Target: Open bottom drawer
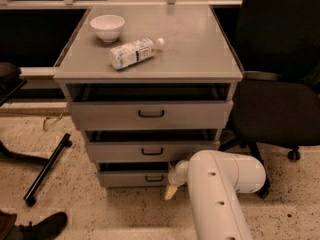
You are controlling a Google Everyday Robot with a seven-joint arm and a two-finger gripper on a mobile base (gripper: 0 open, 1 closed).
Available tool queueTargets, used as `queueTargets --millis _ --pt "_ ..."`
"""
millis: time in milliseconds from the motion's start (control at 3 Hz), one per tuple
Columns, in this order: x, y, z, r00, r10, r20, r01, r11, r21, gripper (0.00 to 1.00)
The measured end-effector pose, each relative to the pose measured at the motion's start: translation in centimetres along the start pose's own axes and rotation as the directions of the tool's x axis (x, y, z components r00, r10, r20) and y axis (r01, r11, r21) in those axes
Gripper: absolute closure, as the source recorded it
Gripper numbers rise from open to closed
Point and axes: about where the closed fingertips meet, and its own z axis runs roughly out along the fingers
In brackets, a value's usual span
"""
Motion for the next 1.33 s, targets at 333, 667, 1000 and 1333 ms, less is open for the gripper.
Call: queueTargets --millis 333,667,1000,1333 --pt "-0.2 -0.1 -0.4 1.000 0.000 0.000 0.000 1.0000 0.000 0.00" --pt "0.1 0.7 -0.8 0.999 0.039 0.003 -0.039 0.9991 -0.016 0.00" --pt "0.1 0.7 -0.8 0.999 0.039 0.003 -0.039 0.9991 -0.017 0.00" --pt "0.4 2.7 -1.0 0.997 0.051 -0.051 -0.054 0.9968 -0.060 0.00"
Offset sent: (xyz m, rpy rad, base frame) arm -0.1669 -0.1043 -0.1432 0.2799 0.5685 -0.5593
